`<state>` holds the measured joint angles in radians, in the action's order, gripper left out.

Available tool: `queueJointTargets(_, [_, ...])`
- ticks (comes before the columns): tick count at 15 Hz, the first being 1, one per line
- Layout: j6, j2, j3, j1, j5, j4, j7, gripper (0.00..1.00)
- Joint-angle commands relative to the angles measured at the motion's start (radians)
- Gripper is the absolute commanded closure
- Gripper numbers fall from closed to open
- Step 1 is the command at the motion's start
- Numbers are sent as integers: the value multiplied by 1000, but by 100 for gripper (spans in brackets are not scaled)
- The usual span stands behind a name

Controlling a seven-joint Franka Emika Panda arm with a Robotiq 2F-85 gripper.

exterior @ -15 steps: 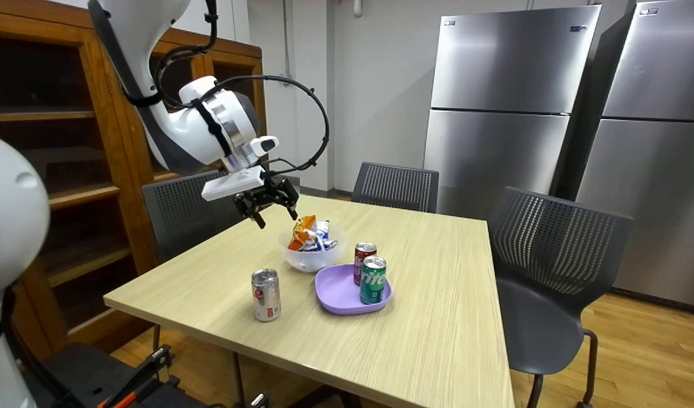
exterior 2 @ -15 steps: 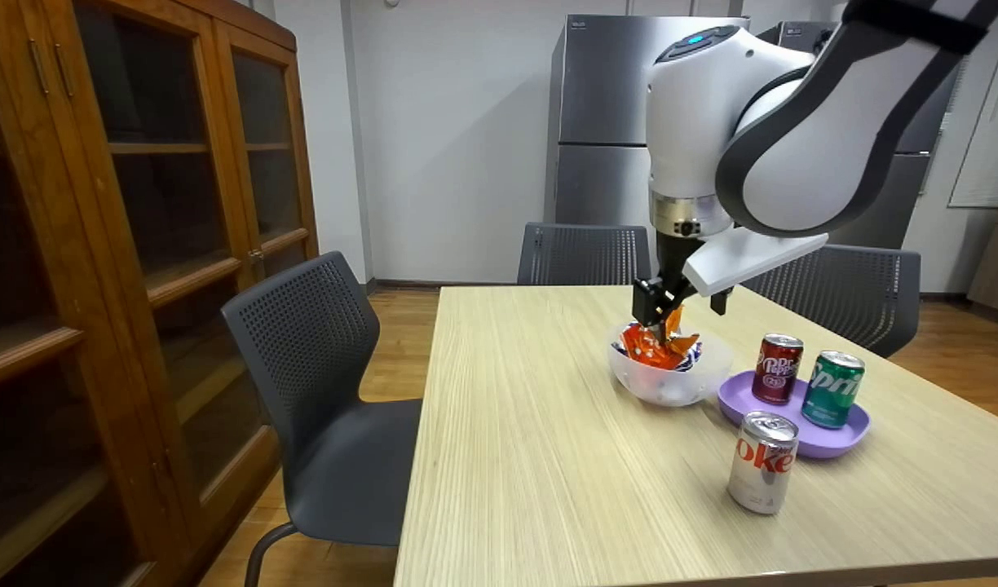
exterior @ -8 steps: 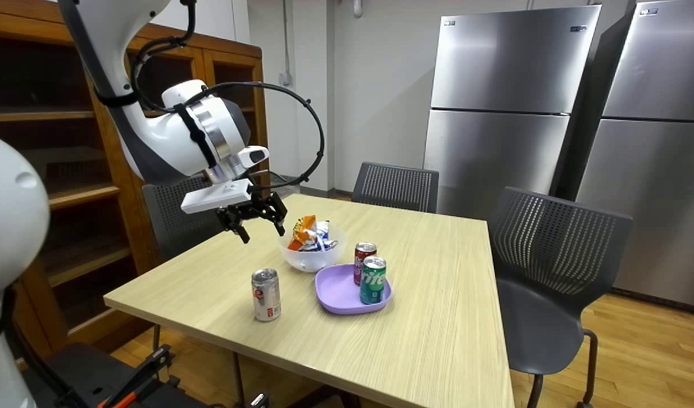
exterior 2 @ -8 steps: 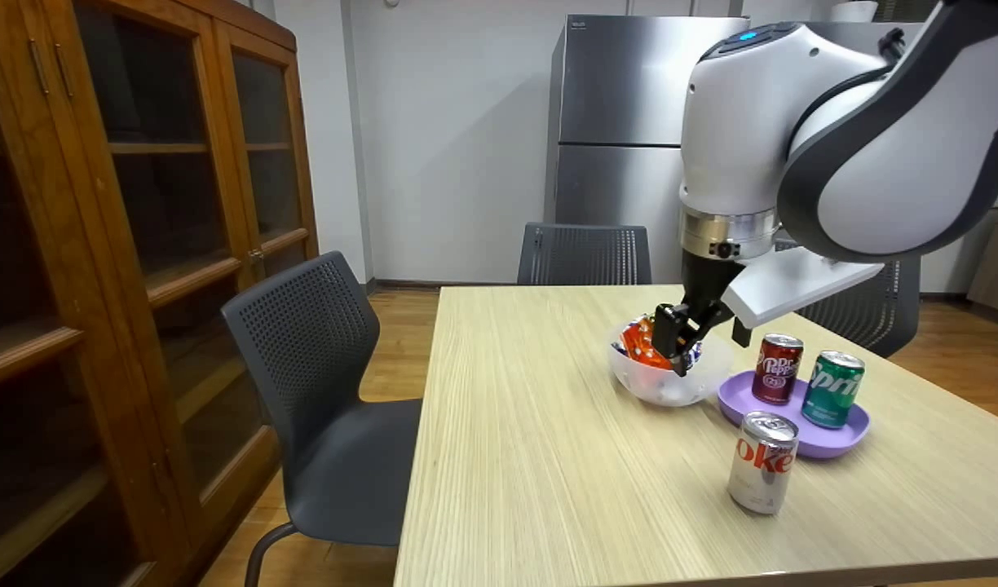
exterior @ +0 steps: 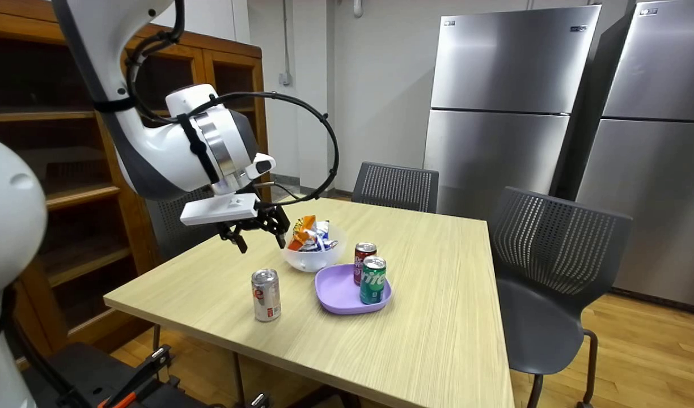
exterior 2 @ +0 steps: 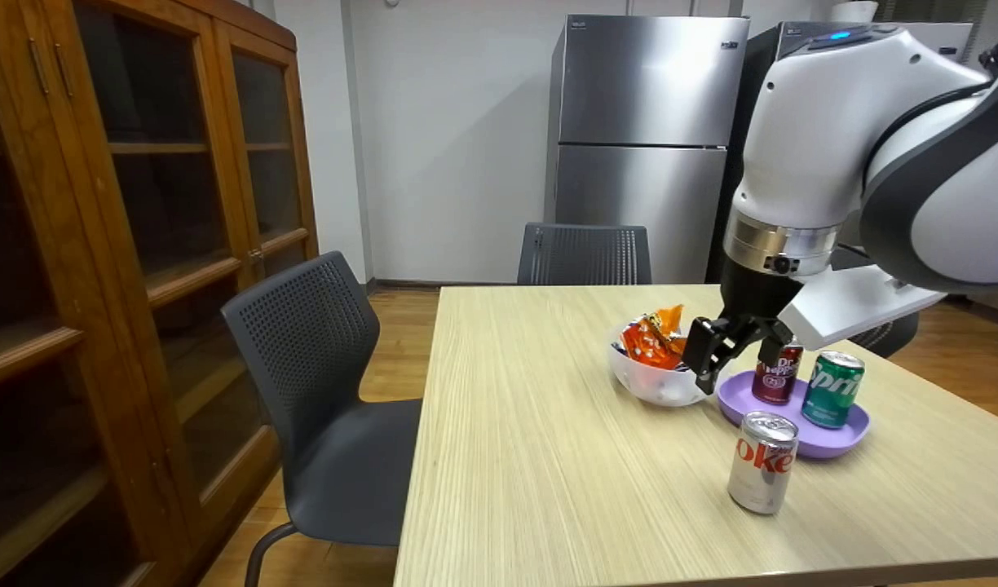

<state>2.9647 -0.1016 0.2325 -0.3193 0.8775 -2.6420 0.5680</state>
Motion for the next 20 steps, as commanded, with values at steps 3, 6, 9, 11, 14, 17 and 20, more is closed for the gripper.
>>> queueJointTargets(3, [89, 5, 23, 26, 4, -57, -76, 0])
queueJointTargets(6, [80, -6, 35, 19, 15, -61, -67, 0])
queueJointTargets(9, [87, -23, 43, 23, 8, -66, -69, 0])
queueJointTargets(11, [97, -41, 46, 26, -4, -66, -76, 0])
queueJointTargets(14, [117, -83, 40, 35, -30, -67, -90, 0])
queueJointTargets(17, [127, -122, 30, 46, -51, -63, -94, 0])
queueJointTargets(20, [131, -150, 21, 58, -70, -56, -94, 0])
